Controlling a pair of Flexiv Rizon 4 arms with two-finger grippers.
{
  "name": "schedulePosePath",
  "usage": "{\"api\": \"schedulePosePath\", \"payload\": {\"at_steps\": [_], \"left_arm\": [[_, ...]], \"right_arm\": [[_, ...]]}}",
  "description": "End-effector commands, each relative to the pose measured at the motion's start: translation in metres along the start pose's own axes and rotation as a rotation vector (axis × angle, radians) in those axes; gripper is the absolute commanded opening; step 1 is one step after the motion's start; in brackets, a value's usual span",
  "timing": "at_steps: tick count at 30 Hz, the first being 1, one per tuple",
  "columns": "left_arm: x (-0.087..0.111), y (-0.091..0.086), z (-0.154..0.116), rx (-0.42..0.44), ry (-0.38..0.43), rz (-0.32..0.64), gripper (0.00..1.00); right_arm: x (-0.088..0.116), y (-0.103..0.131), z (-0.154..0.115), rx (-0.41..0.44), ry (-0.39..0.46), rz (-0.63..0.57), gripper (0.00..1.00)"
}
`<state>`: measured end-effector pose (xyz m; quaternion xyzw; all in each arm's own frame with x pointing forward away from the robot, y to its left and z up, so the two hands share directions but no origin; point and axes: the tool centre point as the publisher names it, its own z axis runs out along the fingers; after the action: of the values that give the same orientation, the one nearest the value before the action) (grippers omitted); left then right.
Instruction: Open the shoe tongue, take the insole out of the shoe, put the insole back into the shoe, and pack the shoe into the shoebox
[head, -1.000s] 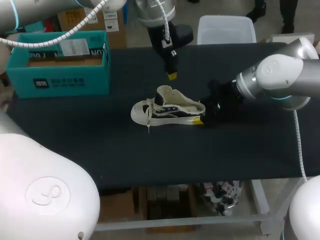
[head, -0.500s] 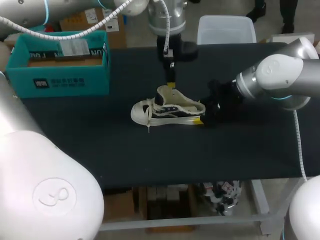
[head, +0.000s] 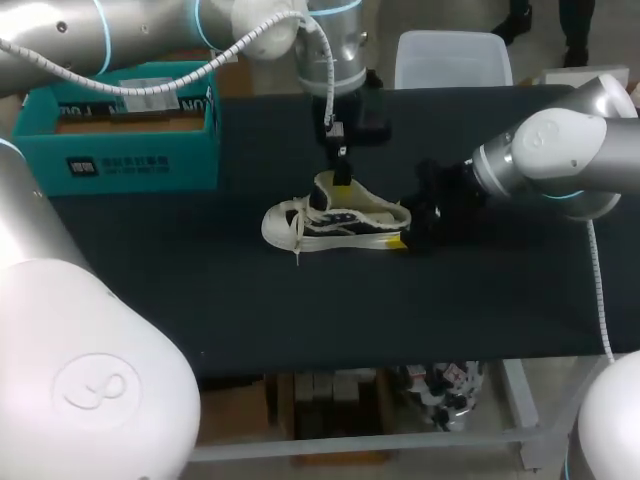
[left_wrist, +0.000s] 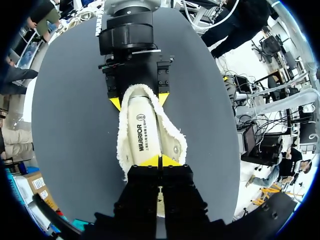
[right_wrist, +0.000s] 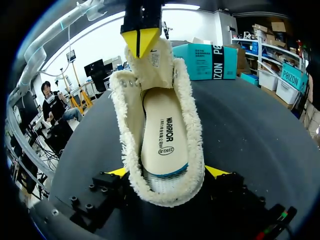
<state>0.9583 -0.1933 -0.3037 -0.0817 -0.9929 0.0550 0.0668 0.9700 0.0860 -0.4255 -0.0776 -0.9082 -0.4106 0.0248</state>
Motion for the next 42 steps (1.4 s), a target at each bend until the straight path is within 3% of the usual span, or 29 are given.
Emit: {"api": "schedulePosePath", "payload": {"at_steps": [1, 7, 15, 36, 38, 39, 42], "left_arm": [[0.005, -0.005, 0.017, -0.007, -0.017, 0.011, 0.0], [0.003, -0.003, 0.032, -0.028, -0.037, 0.007, 0.0], [-0.002, 0.005, 0.051, -0.034, -0.006, -0.002, 0.0], [0.003, 0.009, 0.083, -0.086, -0.004, -0.003, 0.0], [0.005, 0.009, 0.087, -0.1, -0.007, 0.004, 0.29], [0.006, 0.01, 0.089, -0.101, -0.007, 0.005, 0.33], [0.007, 0.011, 0.092, -0.109, -0.008, 0.006, 0.32]], "right_arm": [[0.0, -0.003, 0.001, -0.002, -0.001, 0.0, 0.0], [0.0, -0.003, 0.001, -0.002, -0.001, 0.0, 0.0], [0.0, -0.003, 0.001, -0.002, -0.001, 0.0, 0.0], [0.0, -0.003, 0.001, -0.002, -0.001, 0.0, 0.0], [0.0, -0.003, 0.001, -0.002, -0.001, 0.0, 0.0], [0.0, -0.003, 0.001, -0.002, -0.001, 0.0, 0.0], [0.0, -0.003, 0.001, -0.002, -0.001, 0.0, 0.0]]}}
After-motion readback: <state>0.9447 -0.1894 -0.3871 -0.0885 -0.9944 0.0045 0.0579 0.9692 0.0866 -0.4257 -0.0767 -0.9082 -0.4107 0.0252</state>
